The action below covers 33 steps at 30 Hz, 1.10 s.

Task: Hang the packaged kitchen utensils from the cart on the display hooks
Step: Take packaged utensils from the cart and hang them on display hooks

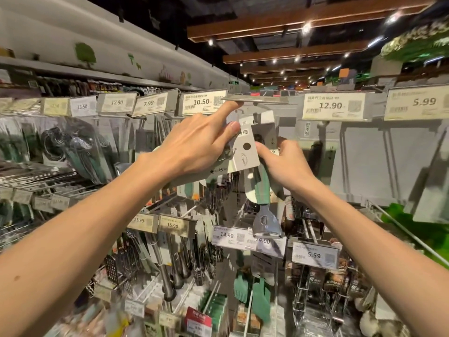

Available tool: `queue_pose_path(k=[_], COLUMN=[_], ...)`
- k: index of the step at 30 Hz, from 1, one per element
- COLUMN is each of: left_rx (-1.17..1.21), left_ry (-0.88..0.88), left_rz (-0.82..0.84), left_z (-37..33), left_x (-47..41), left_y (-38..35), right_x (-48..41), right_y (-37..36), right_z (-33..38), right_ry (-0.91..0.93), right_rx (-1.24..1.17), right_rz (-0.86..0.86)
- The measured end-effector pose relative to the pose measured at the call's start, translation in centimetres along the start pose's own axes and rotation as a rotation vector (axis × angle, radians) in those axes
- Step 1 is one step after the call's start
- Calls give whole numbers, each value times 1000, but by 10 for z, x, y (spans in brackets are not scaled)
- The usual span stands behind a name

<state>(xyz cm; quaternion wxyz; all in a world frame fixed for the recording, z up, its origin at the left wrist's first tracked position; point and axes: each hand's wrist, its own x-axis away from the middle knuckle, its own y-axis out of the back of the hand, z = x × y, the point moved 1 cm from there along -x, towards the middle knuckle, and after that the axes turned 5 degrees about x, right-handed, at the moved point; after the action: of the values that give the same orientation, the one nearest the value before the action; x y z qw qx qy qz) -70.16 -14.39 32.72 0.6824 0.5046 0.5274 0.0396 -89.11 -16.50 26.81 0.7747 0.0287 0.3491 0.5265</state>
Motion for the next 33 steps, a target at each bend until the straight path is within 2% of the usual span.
queue_pose_path(k=[15,18,21,23,27,33], left_rx=[119,148,235,339,501,612], left_ry=[-4,5,40,76,93,64], left_rz=[-12,-54,-105,-149,-257,-212], left_z=[-2,-1,-1,-7,-42,-83], left_x=[12,12,15,17,13,-3], left_y=[-17,-22,-28,-36,-55,-82], right_x=[-13,-3,25,50,76,73], right_y=[-12,-1,16,28,36,58], right_z=[-15,-15,-16,-13,-11,-23], right_ry=[-170,-124,-21,68,20,16], right_rx=[107,154,155,53,-305,-415], right_rz=[-34,-48,-149,-170,75,-84])
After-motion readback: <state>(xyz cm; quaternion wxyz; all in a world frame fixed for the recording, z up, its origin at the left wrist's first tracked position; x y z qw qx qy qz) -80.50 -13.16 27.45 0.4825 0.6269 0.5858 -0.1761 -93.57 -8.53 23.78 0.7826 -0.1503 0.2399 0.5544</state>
